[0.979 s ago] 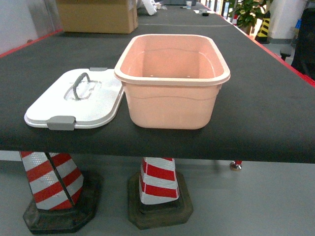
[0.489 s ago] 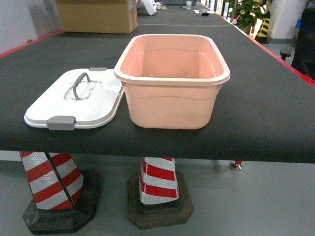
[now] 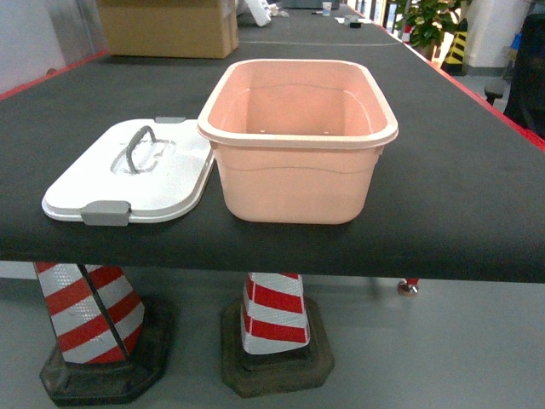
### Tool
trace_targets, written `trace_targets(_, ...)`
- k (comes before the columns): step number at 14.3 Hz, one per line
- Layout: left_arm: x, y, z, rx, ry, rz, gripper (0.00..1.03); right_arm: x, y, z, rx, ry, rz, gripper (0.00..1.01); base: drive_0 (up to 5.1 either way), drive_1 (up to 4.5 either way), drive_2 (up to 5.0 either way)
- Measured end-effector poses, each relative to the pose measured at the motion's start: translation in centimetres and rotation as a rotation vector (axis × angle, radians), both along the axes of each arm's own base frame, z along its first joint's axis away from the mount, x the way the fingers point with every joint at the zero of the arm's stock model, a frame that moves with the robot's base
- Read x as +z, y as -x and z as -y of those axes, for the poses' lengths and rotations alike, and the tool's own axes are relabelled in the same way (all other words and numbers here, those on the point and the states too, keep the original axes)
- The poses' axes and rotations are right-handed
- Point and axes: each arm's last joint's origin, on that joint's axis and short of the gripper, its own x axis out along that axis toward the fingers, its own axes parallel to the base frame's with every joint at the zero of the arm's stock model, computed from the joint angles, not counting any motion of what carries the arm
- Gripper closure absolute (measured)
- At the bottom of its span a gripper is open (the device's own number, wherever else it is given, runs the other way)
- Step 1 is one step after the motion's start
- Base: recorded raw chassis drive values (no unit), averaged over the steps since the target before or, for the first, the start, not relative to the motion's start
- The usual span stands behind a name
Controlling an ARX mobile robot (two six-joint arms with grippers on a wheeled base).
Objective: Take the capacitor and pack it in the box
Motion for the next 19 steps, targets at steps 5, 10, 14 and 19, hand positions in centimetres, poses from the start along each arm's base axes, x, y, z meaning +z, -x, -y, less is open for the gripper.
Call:
trace_targets(5,0.00,0.00,0.00,0.000,0.000,0.000,0.60,0.00,0.00,0.00,0.000,0.000,0.000,0.03,0.0,0.00,0.0)
trace_targets(10,0.00,0.00,0.00,0.000,0.000,0.000,0.60,0.00,0.00,0.00,0.000,0.000,0.000,0.03,0.0,0.00,0.0)
trace_targets(14,0.00,0.00,0.00,0.000,0.000,0.000,0.60,0.00,0.00,0.00,0.000,0.000,0.000,0.03,0.0,0.00,0.0)
trace_targets(19,0.00,0.00,0.00,0.000,0.000,0.000,0.60,0.00,0.00,0.00,0.000,0.000,0.000,0.03,0.0,0.00,0.0)
